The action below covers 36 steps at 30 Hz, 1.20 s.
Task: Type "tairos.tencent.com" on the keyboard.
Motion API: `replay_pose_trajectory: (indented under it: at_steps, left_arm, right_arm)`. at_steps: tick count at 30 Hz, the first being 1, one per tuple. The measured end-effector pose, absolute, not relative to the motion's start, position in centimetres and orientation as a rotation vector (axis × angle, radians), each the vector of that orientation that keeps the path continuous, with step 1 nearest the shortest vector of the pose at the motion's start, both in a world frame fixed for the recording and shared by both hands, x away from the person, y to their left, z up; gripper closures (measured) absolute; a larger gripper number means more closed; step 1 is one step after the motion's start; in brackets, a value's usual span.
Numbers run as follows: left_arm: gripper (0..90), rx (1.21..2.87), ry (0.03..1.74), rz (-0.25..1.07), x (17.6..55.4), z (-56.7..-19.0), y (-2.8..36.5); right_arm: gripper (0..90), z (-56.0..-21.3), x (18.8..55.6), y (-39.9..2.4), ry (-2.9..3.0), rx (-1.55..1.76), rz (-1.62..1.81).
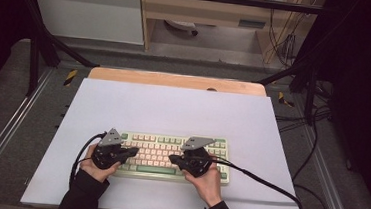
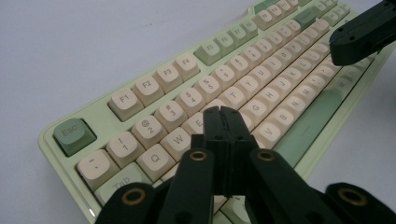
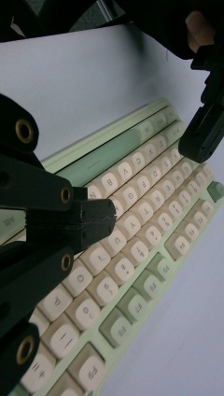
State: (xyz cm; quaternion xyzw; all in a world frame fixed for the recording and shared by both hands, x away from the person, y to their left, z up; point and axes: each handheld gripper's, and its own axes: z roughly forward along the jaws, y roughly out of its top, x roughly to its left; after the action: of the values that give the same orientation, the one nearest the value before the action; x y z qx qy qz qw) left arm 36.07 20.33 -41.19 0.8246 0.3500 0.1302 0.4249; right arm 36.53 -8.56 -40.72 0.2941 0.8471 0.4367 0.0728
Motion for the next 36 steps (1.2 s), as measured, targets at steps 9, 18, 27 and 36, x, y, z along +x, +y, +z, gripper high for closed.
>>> replay_pose_trajectory:
  at_steps: [9,18,27,36]
  left_arm:
    - [89.9,2.066,0.871,0.327,36.0,-41.1,20.2]
    - [89.9,2.075,0.862,0.327,36.1,-41.1,19.3]
    - [89.9,2.086,0.851,0.334,36.6,-40.7,18.1]
    - [89.9,2.111,0.843,0.341,37.5,-40.8,16.1]
  right_arm:
    - [90.0,-41.0,36.3,-11.3,2.52,0.933,1.326]
    - [89.9,-41.8,36.1,-13.5,2.504,0.988,1.333]
    - [89.7,-41.8,36.1,-13.9,2.501,0.987,1.332]
    - [89.7,-41.6,36.0,-14.1,2.499,0.98,1.335]
